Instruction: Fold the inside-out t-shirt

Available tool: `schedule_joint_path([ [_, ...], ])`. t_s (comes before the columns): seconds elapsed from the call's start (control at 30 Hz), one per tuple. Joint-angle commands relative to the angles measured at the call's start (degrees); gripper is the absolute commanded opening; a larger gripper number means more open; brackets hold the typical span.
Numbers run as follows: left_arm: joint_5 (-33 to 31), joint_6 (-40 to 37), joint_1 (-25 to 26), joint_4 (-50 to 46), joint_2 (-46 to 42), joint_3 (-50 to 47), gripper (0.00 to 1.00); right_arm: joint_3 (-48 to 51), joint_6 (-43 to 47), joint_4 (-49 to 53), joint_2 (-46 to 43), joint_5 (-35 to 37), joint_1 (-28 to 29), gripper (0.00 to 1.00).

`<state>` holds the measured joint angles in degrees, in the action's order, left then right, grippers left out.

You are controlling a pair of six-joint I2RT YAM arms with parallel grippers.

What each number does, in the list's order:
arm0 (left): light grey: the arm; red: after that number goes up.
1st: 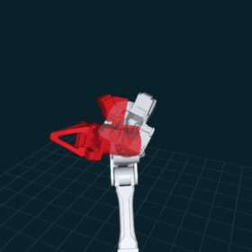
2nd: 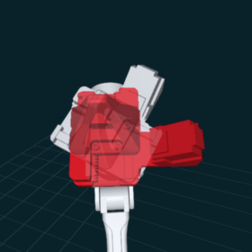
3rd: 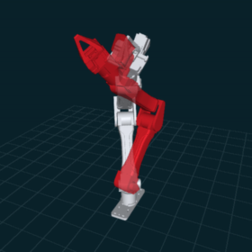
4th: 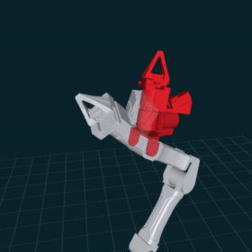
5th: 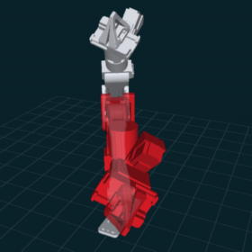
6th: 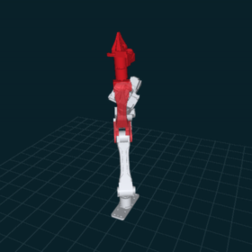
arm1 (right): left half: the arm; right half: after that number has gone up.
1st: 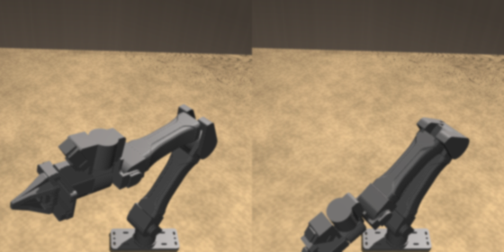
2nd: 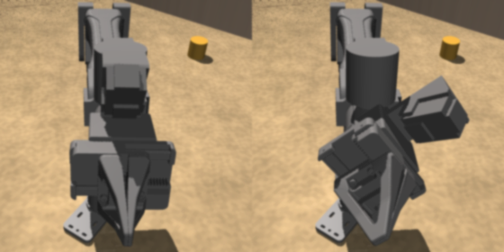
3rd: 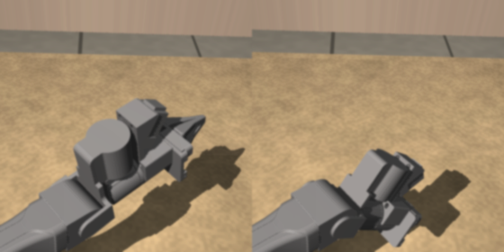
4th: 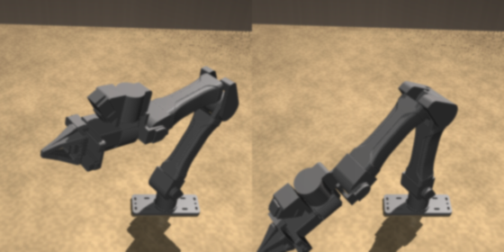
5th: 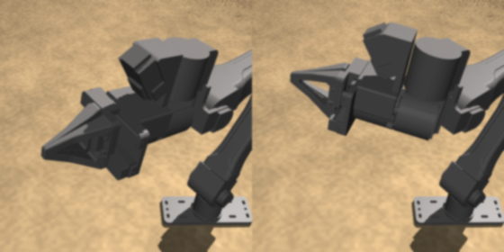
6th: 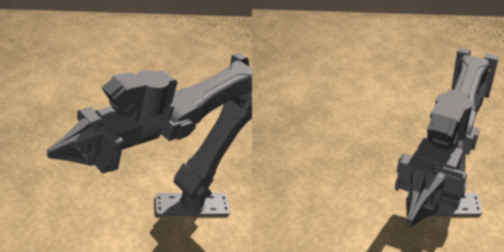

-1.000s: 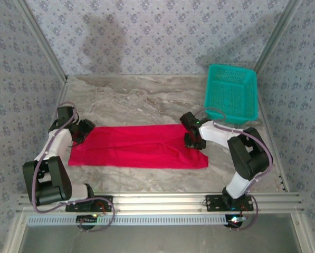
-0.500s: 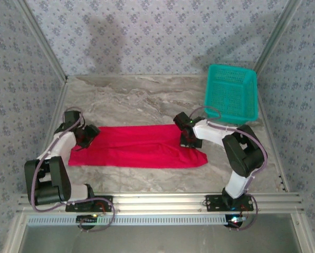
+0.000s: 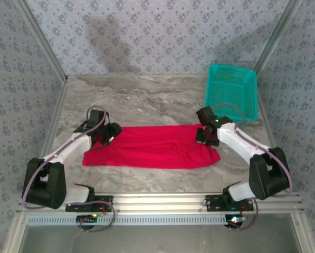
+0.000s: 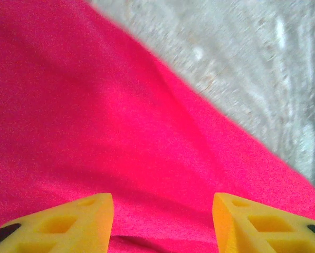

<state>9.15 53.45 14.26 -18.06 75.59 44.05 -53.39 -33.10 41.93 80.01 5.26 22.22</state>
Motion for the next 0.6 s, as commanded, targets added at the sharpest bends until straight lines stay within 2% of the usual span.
schedule_joint_path([
  [0.0,-2.83,-1.91,-0.11,-2.09,0.73,5.38,0.52,-2.82,1.73,3.77,-1.95,-0.72,1.12,0.0],
  [0.4,-0.11,-3.29,-3.55,-1.27,2.17,3.1,0.52,-12.28,-2.5,9.26,-3.53,2.5,10.13,0.0],
  [0.57,1.38,-5.37,-7.63,-3.11,1.49,3.41,0.52,-18.06,-4.05,9.68,-3.02,2.83,14.32,0.0],
])
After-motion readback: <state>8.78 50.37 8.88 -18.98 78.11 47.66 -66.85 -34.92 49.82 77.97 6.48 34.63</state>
